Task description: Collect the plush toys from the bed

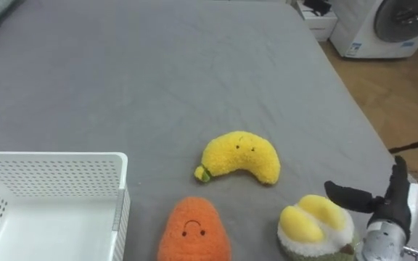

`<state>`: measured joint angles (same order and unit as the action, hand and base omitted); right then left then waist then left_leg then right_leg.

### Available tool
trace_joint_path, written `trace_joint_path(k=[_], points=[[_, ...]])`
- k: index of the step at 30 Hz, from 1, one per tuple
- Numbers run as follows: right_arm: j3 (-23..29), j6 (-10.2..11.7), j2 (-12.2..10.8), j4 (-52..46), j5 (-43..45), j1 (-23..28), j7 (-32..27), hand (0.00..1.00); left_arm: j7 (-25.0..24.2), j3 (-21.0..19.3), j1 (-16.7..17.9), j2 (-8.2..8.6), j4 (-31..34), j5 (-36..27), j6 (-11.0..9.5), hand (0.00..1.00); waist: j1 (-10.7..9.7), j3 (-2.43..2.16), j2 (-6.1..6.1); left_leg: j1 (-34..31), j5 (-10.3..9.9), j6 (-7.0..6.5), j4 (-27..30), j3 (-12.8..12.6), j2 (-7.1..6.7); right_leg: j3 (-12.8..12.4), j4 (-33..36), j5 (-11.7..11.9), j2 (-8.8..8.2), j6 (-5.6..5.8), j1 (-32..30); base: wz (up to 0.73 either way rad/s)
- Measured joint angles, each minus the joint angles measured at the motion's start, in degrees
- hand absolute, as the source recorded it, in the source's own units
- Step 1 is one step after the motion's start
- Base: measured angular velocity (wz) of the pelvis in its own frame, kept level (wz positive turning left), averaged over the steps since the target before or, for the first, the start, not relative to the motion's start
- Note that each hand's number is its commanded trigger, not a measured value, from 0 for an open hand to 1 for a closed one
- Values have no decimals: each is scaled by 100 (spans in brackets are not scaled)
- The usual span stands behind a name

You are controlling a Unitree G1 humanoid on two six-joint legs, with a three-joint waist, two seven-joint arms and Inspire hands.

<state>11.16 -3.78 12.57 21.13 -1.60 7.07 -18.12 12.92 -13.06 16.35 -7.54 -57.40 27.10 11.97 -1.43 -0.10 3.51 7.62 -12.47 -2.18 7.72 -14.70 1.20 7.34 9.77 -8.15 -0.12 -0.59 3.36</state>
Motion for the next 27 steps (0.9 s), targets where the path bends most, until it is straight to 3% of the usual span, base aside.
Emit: trace_joint_path(k=[6, 16, 19, 27], points=[[-399, -185, -26, 464, 387, 119, 556, 0, 45, 120, 15, -2, 43, -3, 11, 0, 17, -1, 24, 2, 0, 0, 4, 88, -9, 141, -10, -2, -37, 3, 41, 8], [-304, -333, 15, 1591, 441, 62, 1135, 0, 58, 121, 102, -18, 64, 7, 157, 0, 19, -47, 149, 19, 1, 0, 10, 115, -12, 149, -27, -4, -65, 3, 89, 1], [-311, -337, 49, 1776, 439, 52, 1281, 0, 51, 123, 96, -19, 64, 4, 182, 0, 34, -23, 194, 90, -1, -1, 4, 112, -12, 135, -23, -4, -58, 3, 138, 0], [-308, -384, 113, 2080, 722, -38, 1508, 0, 50, 122, 91, -41, 73, 3, 186, 0, 39, -25, 170, 114, -10, 2, 5, 112, -11, 119, -37, -5, -63, 3, 157, 0]])
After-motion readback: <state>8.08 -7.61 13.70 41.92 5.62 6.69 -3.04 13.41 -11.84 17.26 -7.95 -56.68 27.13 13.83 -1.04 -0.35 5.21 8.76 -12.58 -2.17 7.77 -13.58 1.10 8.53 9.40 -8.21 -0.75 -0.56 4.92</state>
